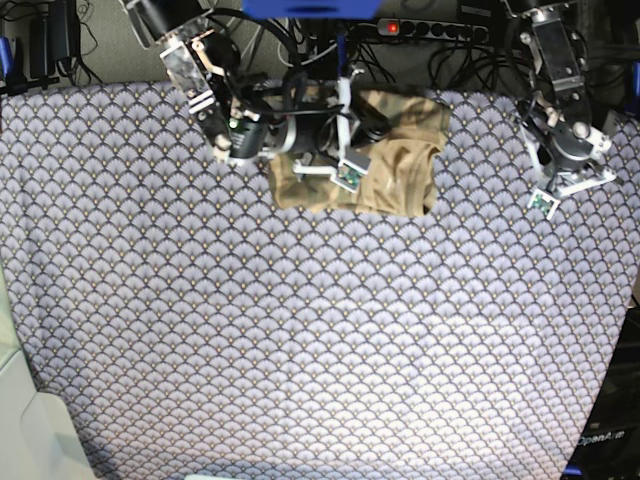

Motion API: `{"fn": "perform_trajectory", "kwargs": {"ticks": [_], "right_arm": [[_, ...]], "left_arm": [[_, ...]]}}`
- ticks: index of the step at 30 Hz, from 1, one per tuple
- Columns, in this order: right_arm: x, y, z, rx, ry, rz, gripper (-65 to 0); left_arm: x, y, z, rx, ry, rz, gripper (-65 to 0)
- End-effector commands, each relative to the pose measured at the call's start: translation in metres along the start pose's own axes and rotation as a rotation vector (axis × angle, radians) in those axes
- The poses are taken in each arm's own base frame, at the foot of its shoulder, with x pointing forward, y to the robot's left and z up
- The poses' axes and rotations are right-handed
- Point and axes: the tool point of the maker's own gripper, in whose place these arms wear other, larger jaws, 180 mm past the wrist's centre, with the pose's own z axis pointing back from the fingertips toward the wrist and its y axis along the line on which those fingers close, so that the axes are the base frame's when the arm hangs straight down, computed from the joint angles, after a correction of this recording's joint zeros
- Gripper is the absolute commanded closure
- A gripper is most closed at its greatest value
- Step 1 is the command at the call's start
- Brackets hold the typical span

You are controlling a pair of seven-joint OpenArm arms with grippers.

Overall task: Fold the T-shirt properly
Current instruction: 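Open the right gripper and withdraw it from the folded bundle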

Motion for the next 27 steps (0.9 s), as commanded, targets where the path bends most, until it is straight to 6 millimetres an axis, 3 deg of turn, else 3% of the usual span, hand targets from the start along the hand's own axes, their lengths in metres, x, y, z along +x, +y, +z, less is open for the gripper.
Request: {"fn": "perform_trajectory", "kwargs": {"ticks": [1, 5, 11, 15, 20, 27], "right_arm": [[0.013, 0.002, 0.000, 0.013, -0.048, 0.004, 0.0], [0.015, -0.001, 0.001, 0.009, -0.056, 0.007, 0.0], [0.058, 0.002, 0.041, -0.065, -0.078, 0.209, 0.0], [0.074, -0.022, 0.062, -0.152, -0.063, 0.259, 0.0], [0.057, -0.064, 0.064, -0.200, -0.018, 0.189, 0.0], [0.016, -0.094, 0.056, -0.197, 0.011, 0.067, 0.0]], "left_arm": [[0.004, 0.009, 0.003, 0.028, -0.014, 0.000, -0.5], [0.003, 0.009, 0.003, 0.026, -0.011, 0.000, -0.5], [0.004, 0.008, 0.002, 0.023, -0.014, 0.002, -0.5], [0.004, 0.007, 0.002, 0.021, -0.015, 0.004, -0.5], [0.002, 0.007, 0.002, 0.021, -0.012, 0.005, -0.5], [-0.002, 0.004, 0.002, 0.013, -0.003, 0.000, -0.5]]}}
